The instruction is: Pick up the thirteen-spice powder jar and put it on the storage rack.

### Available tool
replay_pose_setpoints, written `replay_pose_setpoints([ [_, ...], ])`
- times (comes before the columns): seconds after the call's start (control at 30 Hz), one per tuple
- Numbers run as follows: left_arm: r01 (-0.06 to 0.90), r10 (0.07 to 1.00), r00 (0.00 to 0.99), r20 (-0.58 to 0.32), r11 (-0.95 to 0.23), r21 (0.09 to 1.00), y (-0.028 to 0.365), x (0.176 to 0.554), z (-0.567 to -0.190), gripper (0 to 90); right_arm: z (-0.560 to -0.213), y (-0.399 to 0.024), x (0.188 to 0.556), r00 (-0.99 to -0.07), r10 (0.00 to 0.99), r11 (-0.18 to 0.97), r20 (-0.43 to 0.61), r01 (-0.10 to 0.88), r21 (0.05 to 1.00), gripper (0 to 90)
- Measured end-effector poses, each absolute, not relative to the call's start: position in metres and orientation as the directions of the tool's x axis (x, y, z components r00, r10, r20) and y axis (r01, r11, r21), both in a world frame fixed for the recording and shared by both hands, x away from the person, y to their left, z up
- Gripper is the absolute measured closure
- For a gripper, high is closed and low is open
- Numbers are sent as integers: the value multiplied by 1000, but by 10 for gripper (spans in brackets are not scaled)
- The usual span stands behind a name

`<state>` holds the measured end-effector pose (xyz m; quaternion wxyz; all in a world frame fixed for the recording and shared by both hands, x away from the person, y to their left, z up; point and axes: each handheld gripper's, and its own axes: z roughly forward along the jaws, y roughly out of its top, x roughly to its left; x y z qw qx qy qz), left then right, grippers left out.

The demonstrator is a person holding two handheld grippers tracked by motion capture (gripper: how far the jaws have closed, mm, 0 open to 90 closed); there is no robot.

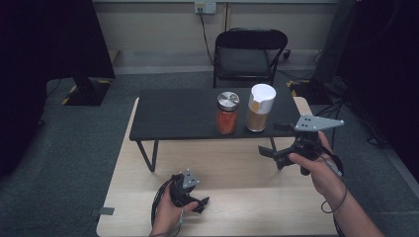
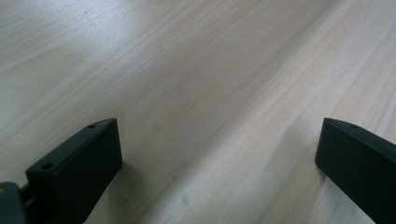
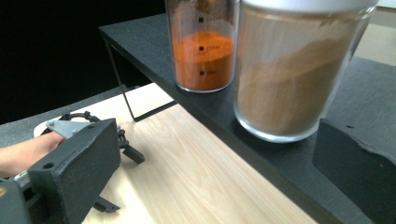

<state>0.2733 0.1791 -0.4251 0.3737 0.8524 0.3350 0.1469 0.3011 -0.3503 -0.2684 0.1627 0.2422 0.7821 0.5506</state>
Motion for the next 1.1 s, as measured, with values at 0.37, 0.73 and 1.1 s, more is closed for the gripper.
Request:
replay_pose_setpoints([
  [0.37, 461, 681, 732, 0, -496, 736, 179, 273, -425, 0, -281, -352, 298, -828, 560, 269, 21, 206, 941, 2],
  [0.73, 461, 681, 733, 0, -496, 735, 179, 273, -425, 0, -289, -353, 297, -828, 560, 271, 23, 209, 940, 4],
  [1.1, 461, 681, 733, 0, -497, 735, 179, 273, -425, 0, -300, -349, 294, -839, 543, 277, 22, 204, 939, 4],
])
